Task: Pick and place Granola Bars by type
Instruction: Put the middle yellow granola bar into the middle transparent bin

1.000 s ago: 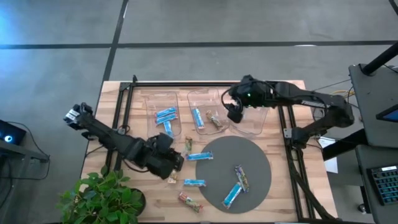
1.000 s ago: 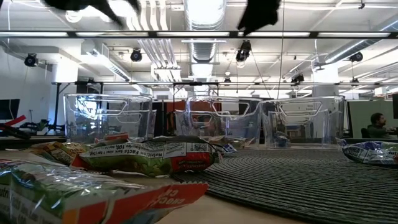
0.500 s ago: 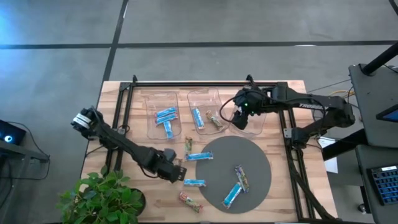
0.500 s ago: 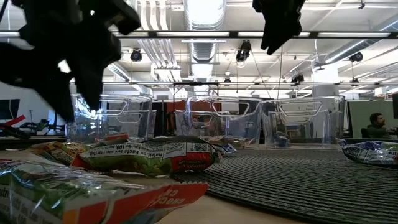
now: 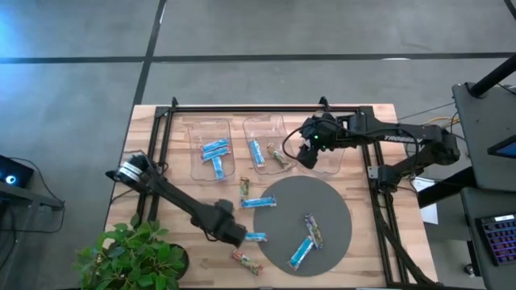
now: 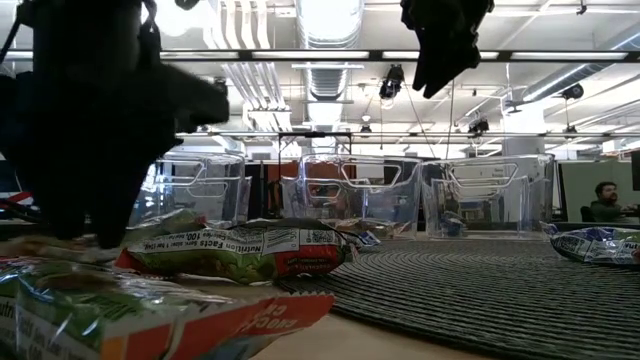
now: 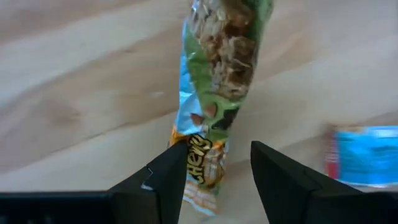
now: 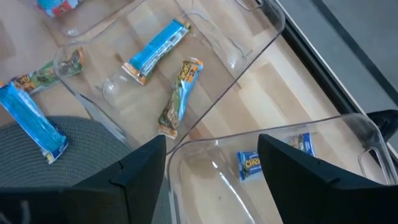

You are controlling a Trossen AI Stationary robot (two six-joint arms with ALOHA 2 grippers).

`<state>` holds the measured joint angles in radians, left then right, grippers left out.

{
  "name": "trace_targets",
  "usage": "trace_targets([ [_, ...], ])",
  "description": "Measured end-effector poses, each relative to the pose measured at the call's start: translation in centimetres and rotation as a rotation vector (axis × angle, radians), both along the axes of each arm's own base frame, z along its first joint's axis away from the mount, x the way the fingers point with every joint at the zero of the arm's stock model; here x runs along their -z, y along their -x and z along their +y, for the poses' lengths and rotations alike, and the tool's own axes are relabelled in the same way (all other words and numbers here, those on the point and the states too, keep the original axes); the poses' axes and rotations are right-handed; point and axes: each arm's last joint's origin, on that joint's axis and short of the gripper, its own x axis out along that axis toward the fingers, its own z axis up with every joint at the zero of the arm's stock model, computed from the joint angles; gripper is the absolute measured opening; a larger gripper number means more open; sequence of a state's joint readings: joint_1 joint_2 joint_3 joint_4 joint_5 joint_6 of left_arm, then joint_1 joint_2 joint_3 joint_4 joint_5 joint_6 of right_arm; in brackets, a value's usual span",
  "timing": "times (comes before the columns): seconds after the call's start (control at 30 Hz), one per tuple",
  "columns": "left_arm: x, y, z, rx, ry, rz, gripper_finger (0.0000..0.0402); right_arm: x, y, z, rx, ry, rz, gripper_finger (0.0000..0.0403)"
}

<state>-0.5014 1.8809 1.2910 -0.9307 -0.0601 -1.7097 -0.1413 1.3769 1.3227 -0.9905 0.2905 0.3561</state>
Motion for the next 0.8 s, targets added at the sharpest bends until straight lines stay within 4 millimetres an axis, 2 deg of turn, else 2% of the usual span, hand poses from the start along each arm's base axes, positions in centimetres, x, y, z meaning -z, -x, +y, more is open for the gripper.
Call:
trace_targets([
  [0.17,-1.6,0.1,0.2,0.01,-0.11,0.103,0.0161,0.1,0.0,0.0,0.0,0.0,0.003,0.0244],
  [0.3,-2.0,0.3,0.3,0.009,-0.117,0.1,0.0161,0.1,0.0,0.0,-0.011,0.005,0.008,0.0244],
  [0.8,-1.1,0.4,0.6,0.173,-0.144,0.114,0.0161,0.4,0.0,0.0,-0.016,0.007,0.018,0.0244],
])
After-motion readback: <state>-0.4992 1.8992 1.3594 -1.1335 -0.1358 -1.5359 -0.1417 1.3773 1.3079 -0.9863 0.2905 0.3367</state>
